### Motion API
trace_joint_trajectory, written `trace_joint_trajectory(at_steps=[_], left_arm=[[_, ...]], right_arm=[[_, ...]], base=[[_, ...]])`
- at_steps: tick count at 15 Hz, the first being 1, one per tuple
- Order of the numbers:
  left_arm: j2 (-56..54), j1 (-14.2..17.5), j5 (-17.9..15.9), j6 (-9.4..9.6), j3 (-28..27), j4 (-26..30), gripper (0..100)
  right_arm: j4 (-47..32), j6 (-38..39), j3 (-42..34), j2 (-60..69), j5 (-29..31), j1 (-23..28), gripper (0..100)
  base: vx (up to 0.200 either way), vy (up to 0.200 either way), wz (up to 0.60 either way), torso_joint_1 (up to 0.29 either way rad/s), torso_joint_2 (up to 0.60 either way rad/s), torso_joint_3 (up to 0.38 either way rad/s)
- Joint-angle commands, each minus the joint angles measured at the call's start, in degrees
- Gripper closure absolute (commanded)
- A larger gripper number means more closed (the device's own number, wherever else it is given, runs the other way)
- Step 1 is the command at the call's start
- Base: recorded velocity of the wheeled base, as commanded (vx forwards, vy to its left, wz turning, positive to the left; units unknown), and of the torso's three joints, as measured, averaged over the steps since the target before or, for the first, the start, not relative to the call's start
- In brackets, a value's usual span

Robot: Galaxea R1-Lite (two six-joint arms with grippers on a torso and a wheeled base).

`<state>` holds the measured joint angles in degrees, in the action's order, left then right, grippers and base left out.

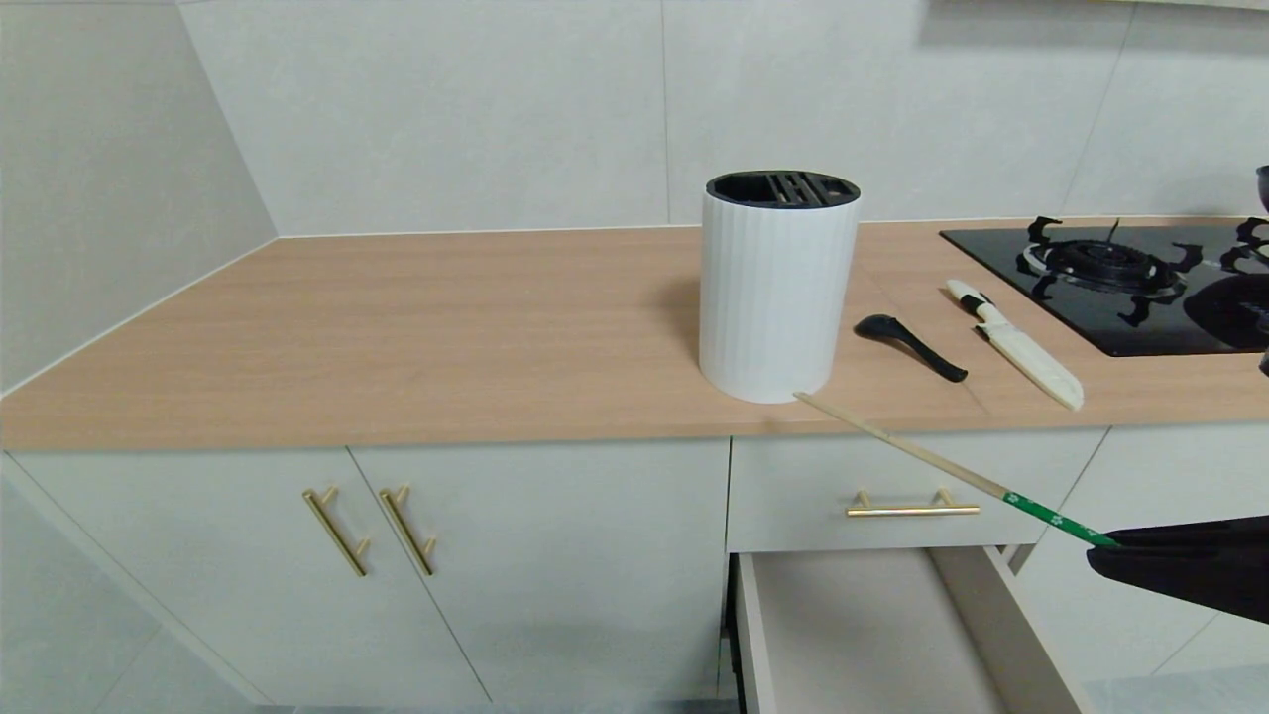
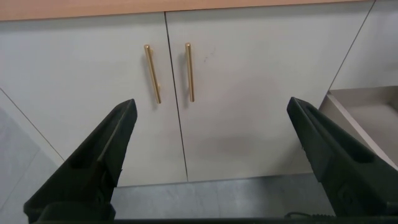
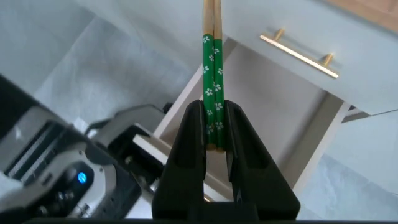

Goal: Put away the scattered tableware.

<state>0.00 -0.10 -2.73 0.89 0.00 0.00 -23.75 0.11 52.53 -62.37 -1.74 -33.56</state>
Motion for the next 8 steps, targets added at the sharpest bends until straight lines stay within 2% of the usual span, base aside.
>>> trace_joint_trajectory(at_steps=[1,5,8], left_arm=[[0.09,0.01,0.01,-0.01,0.0,0.0,0],[0.09,0.01,0.01,-0.01,0.0,0.0,0],[0.09,0.01,0.01,-0.01,0.0,0.0,0]], right_arm=[[0.02,-0.29,-1.03,-0.12,-0.01,-0.28,100],[0.1,-1.69,-1.55,-0.3,-1.16,-0.28,100],[0.1,-1.78,-1.9,-0.83,-1.33,-0.37,100]], base=[[0.0,0.0,0.0,0.0,0.0,0.0],[0.0,0.0,0.0,-0.013,0.03,0.02],[0.0,0.0,0.0,-0.144,0.36,0.214]])
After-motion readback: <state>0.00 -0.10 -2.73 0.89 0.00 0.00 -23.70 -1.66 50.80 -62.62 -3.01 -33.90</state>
